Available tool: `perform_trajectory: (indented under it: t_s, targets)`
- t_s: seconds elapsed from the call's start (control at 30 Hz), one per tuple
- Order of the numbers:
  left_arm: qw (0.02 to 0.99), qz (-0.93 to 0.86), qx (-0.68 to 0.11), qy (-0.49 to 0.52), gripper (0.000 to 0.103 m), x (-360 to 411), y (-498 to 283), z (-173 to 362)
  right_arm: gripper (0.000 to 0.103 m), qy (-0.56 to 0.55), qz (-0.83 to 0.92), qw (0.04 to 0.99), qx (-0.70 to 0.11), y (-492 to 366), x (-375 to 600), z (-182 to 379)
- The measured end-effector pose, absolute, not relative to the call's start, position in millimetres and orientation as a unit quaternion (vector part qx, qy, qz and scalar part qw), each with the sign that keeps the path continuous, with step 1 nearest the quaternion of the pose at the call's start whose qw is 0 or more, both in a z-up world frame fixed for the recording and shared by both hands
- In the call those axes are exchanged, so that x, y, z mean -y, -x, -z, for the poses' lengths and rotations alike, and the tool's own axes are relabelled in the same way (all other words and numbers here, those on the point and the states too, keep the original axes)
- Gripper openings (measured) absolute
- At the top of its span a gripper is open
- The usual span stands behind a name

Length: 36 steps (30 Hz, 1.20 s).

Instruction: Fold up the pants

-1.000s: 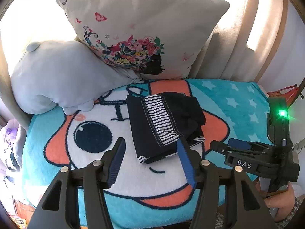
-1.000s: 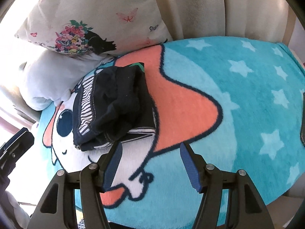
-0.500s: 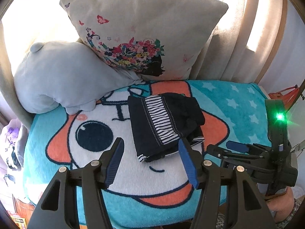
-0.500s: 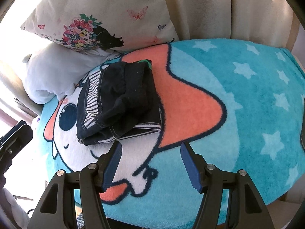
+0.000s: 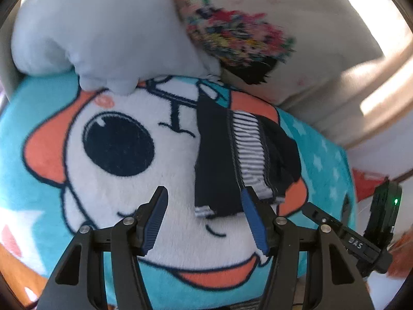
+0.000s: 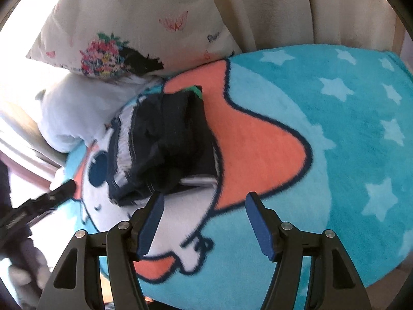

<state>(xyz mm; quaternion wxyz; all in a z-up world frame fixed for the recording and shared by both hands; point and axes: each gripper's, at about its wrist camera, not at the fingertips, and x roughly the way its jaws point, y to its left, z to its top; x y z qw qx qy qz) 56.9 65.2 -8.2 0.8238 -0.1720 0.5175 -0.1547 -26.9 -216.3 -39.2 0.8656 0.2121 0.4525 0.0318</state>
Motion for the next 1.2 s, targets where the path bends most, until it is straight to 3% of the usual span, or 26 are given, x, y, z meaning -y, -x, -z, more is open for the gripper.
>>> perform_trajectory:
  t_s: [0.5, 0.53, 0.6, 0.73, 0.93, 1.1, 1.2]
  targets:
    - [0.743, 0.247, -0.582, 0.22, 0.059, -25.3, -126.5, 72.1, 0.075, -0.3, -0.092, 0.815, -0.486, -86.1, 222.5, 76.6]
    - [0.74, 0.25, -0.585, 0.217, 0.052, -22.1, -126.1, 72.0, 0.071, -0.306, -0.097, 0.814, -0.484, -87.3, 222.5, 78.5]
    - [0.738, 0.262, -0.584, 0.213, 0.034, -16.9, -124.6, 67.3, 0.049, -0.328, -0.115, 0.803, -0.485, -89.6, 222.4, 80.8]
    - [0.757, 0.269, -0.566, 0.184, 0.029, -7.1, -122.4, 40.4, 0.038, -0.327, -0.134, 0.8, -0.485, -93.7, 215.6, 68.5]
    - [0.779, 0.255, -0.546, 0.172, 0.029, -15.8, -140.3, 15.5, 0.037, -0.333, -0.151, 0.807, -0.464, -104.7, 209.4, 44.6]
    - [0.78, 0.211, -0.571, 0.143, 0.03, -19.6, -155.5, 36.8, 0.038, -0.326, -0.14, 0.802, -0.481, -114.9, 200.6, 57.6]
    - [0.774, 0.202, -0.582, 0.145, 0.041, -21.5, -153.6, 47.8, 0.052, -0.317, -0.12, 0.801, -0.493, -116.7, 198.8, 71.7]
